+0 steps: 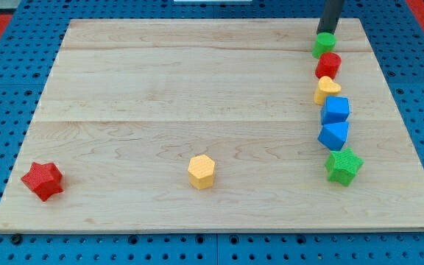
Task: Move the yellow hexagon below the green star
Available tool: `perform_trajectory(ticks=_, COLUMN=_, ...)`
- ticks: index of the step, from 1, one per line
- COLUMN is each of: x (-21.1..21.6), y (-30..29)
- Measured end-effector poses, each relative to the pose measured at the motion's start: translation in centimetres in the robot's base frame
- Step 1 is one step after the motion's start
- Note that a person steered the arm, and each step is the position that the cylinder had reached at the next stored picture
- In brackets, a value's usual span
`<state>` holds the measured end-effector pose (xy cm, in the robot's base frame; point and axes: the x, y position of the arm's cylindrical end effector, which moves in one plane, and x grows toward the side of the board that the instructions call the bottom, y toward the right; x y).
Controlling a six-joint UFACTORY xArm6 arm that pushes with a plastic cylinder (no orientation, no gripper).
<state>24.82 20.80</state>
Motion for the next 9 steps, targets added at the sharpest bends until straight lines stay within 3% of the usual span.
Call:
perform_trajectory(ticks=1, x=-0.7, y=0.0)
perform_trajectory(ticks=2, x=-2.8, y=-4.8)
perform_trajectory(ticks=5, x=17.1, y=-24.4)
perform_trajectory(ticks=6, x=22.5, y=-28.0)
perform_trajectory(ticks=7, x=28.8, y=-26.9)
perform_trajectory(ticks=9, x=30.9, y=-16.0)
